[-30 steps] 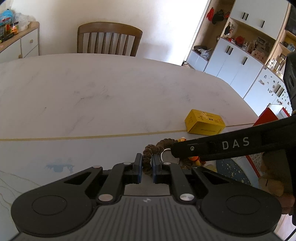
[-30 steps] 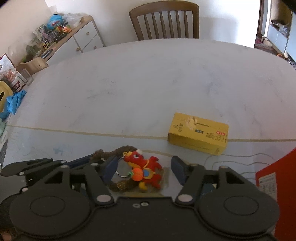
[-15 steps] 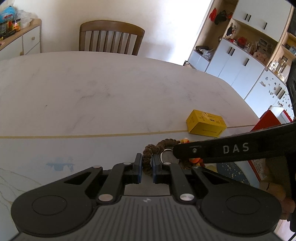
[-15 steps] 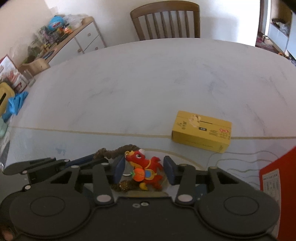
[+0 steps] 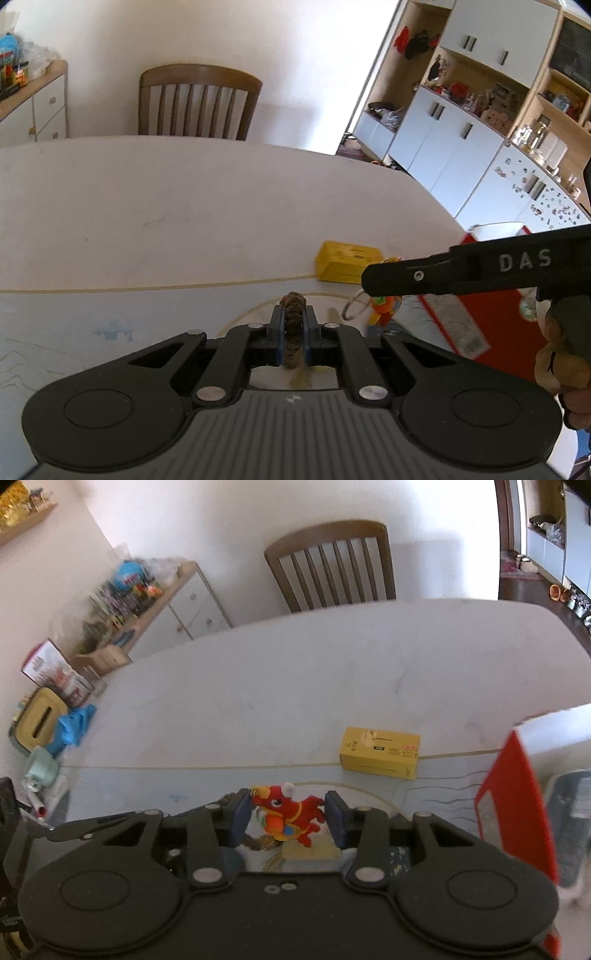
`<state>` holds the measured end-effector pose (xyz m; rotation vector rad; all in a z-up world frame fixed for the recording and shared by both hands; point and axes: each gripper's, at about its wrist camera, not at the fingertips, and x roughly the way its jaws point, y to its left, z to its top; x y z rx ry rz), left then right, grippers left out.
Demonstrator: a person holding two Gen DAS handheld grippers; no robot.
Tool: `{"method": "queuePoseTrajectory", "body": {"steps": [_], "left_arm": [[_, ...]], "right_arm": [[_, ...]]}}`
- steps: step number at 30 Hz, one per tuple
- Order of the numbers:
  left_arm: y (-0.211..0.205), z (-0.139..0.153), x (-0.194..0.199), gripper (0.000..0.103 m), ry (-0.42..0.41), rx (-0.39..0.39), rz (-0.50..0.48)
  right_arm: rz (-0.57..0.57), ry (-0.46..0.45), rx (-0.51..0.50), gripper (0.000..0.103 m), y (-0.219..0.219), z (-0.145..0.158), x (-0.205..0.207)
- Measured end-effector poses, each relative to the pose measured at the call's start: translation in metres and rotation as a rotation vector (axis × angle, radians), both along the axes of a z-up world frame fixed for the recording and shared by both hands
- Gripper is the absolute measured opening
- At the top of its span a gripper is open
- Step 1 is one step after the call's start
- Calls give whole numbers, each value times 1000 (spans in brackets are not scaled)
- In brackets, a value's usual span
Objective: Organize objects
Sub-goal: 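Lift and carry the keychain and plush dragon over the red shoebox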
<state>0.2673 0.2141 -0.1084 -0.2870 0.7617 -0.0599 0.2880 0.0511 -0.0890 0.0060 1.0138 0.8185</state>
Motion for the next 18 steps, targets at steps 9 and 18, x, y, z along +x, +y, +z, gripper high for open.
{"method": "queuePoseTrajectory", "body": {"steps": [9, 18], "left_arm": [[-27, 50, -27, 9, -26, -6, -64], [-81, 98, -34, 9, -48, 40, -122]], "right_arm": [[-14, -36, 25, 41, -56, 42, -13], [-43, -79, 34, 42, -131, 64, -10]]}}
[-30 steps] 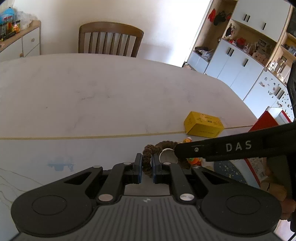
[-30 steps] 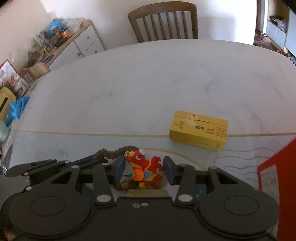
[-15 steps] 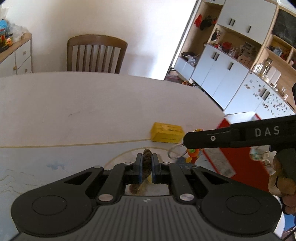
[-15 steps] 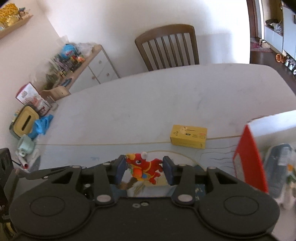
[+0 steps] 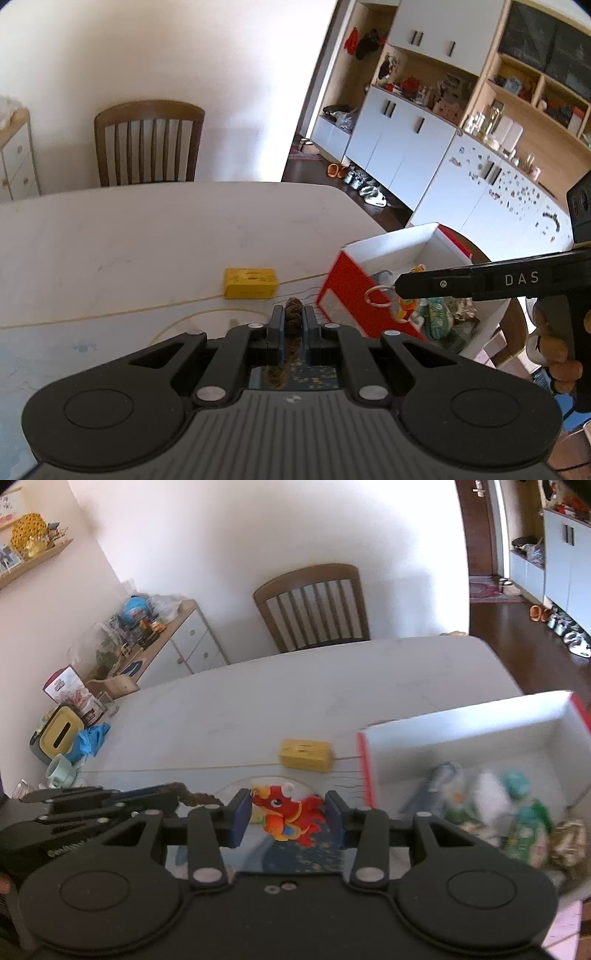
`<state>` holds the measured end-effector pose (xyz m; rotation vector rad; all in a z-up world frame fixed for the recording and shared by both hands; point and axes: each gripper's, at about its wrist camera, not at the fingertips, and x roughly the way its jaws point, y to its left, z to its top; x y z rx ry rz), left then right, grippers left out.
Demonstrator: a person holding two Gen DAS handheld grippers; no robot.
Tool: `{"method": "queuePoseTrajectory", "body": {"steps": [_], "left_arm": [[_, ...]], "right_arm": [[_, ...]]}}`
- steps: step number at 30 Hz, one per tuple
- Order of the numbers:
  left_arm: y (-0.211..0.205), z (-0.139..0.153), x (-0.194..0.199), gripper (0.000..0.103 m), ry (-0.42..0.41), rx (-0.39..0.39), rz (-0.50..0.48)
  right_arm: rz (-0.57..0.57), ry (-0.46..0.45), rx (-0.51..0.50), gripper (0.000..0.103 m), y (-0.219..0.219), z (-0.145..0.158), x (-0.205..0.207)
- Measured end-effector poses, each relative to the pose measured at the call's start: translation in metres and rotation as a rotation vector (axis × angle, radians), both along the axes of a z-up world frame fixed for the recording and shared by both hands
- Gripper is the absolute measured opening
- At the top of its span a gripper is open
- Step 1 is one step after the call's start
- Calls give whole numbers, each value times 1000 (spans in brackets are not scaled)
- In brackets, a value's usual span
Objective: Organize objects
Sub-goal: 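Lift and carry the keychain and plush dragon over the red shoebox, then lower into the box and open both tools to release keychain and dragon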
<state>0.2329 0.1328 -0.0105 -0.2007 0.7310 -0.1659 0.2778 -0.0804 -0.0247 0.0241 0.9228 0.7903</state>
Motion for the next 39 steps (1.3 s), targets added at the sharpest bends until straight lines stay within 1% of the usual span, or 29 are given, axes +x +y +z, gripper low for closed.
{"method": "queuePoseTrajectory", "body": {"steps": [5, 11, 18, 22, 27, 32, 36, 37, 39], "left_arm": [[-45, 16, 4, 9, -4, 47, -39], [-103, 24, 19, 9, -13, 71, -99], [-164, 19, 38, 9, -3, 94, -160], [-187, 10, 48, 9, 17, 108, -171], [-213, -1, 64, 9, 37, 131, -174], [-230, -14, 82, 9, 70, 134, -180], [-239, -28, 96, 9, 112, 118, -187], [-240, -32, 99, 9, 125, 114, -191], [-243, -42, 105, 9, 155, 122, -191]], "right_arm": [[-21, -21, 0, 42, -38, 6, 8], [-51, -34, -6, 42, -83, 6, 24], [-70, -40, -22, 42, -127, 0, 46], [-71, -45, -35, 42, -148, -6, 59], [-28, -84, -91, 42, -161, -16, 69], [34, -124, -148, 42, -161, -27, 74], [84, -156, -150, 42, -155, -32, 81], [102, -157, -152, 42, -152, -34, 84], [126, -131, -158, 42, -148, -44, 95]]}}
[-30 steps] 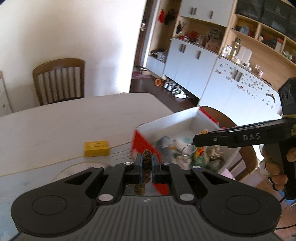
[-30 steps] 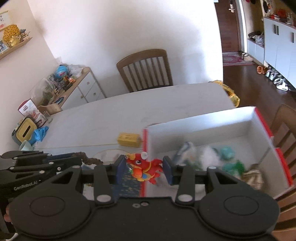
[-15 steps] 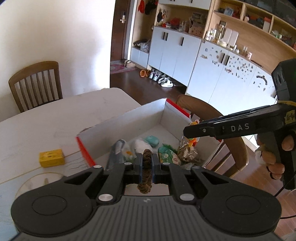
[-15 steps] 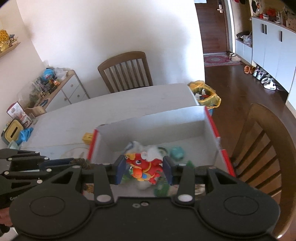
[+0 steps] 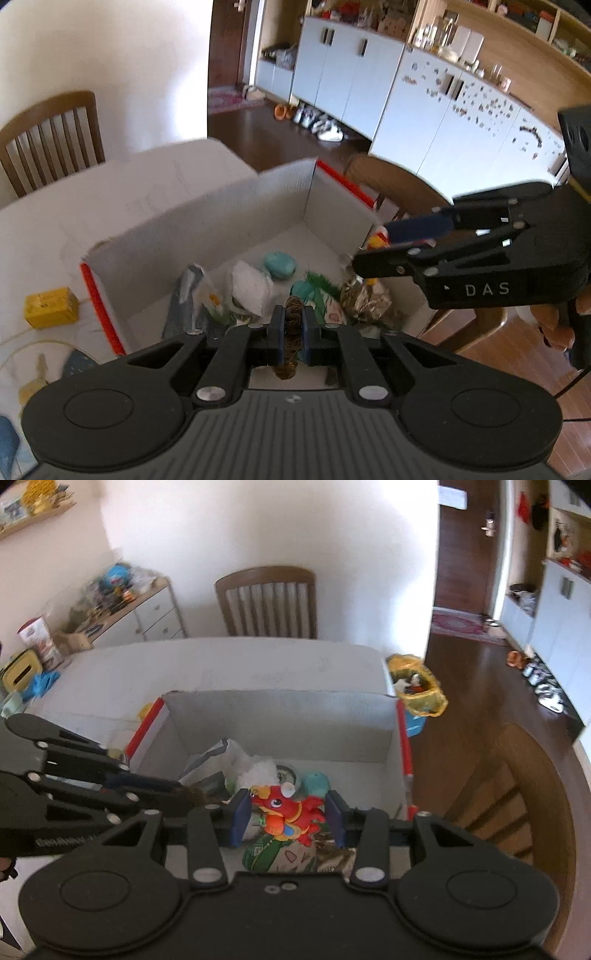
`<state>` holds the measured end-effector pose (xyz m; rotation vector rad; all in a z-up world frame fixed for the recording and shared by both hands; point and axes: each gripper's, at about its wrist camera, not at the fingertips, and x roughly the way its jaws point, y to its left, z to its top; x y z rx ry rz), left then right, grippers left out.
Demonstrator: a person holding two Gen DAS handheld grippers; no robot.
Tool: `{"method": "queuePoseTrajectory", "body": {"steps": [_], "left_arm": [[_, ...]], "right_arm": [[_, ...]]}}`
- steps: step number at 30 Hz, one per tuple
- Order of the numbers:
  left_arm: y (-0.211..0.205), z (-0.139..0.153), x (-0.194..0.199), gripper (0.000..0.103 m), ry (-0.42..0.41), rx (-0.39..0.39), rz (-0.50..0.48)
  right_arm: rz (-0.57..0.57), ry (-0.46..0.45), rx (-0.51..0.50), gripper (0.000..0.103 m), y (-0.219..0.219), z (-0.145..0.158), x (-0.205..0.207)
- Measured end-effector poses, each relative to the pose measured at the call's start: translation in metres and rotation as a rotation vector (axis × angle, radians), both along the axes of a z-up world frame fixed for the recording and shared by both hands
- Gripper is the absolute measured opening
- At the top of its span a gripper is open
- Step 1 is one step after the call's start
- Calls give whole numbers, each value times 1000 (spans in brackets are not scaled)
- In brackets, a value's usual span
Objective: Organize objects
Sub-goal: 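Lower into the box and open both tools to release keychain and dragon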
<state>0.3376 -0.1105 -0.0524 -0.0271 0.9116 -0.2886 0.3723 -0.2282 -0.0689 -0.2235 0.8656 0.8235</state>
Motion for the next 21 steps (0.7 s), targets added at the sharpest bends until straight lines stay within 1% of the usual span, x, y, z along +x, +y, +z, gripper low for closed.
{"method": "queuePoseTrajectory", "body": {"steps": [5, 8, 12, 16, 21], "left_arm": [[-4, -24, 12, 9, 61, 35, 22], [-5, -34, 16, 9, 89, 52, 27], [-6, -41, 22, 9, 115, 84, 34], [-9, -45, 25, 9, 126, 135, 35], [-11, -51, 27, 9, 138, 164, 44]], "right_arm": [[40, 14, -60, 42, 11, -27, 10], [77, 11, -94, 42, 12, -36, 11], [122, -16, -123, 42, 13, -38, 6], [171, -54, -159, 44, 19, -39, -2], [184, -67, -176, 44, 20, -44, -3]]}}
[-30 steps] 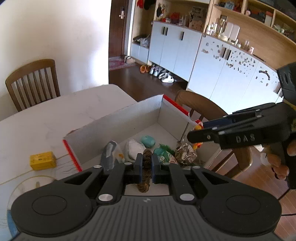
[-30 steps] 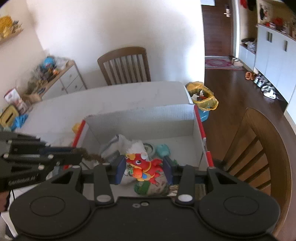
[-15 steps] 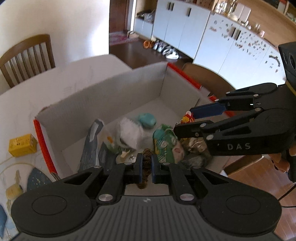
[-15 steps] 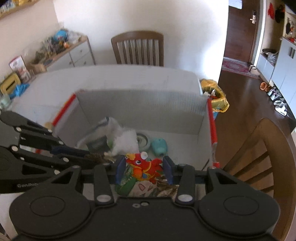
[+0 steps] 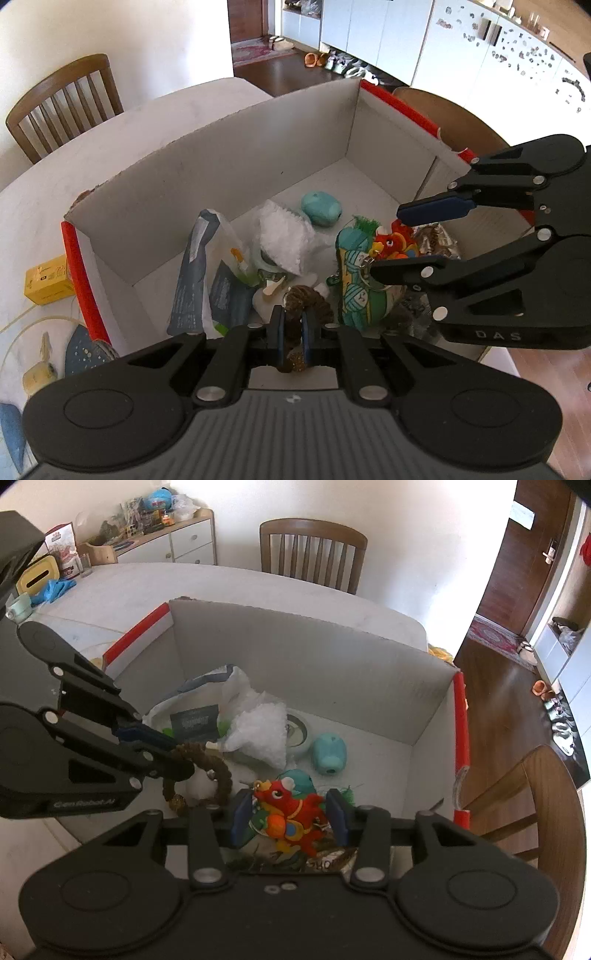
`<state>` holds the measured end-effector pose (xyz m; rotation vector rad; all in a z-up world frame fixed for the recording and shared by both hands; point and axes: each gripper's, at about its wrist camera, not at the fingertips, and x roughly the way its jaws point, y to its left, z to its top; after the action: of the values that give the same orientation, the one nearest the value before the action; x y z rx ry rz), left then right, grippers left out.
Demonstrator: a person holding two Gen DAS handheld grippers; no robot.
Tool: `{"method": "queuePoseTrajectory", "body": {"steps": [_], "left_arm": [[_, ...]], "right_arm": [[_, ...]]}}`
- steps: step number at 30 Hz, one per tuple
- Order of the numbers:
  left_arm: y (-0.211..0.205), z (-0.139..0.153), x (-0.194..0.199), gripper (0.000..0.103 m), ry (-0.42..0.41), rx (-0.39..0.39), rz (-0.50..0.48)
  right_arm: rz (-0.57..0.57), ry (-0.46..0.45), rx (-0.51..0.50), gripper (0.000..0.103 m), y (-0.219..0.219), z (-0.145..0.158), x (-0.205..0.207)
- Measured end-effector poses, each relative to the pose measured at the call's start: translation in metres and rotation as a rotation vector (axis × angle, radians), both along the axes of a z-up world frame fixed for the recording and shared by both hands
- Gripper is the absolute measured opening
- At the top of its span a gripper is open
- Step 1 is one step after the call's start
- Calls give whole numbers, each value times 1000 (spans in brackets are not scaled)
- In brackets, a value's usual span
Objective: Organize objects
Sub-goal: 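Lower into the box and open both tools to release keychain and dragon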
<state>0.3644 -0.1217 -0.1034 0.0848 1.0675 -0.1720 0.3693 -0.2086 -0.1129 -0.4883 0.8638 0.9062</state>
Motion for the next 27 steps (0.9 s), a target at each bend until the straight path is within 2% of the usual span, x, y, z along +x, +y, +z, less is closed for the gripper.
{"method": "queuePoseTrajectory", "body": {"steps": [3, 11, 27], "left_arm": [[0, -2, -1, 9, -1, 20, 6], [1, -1, -5, 9, -15, 42, 25], [-4, 24, -31, 12, -99, 34, 6]], "right_arm": [[-8, 17, 6, 43, -3, -1, 3], [-18, 25, 29, 49, -9, 5, 0], [-112, 53, 168, 60, -42, 48, -13]]}}
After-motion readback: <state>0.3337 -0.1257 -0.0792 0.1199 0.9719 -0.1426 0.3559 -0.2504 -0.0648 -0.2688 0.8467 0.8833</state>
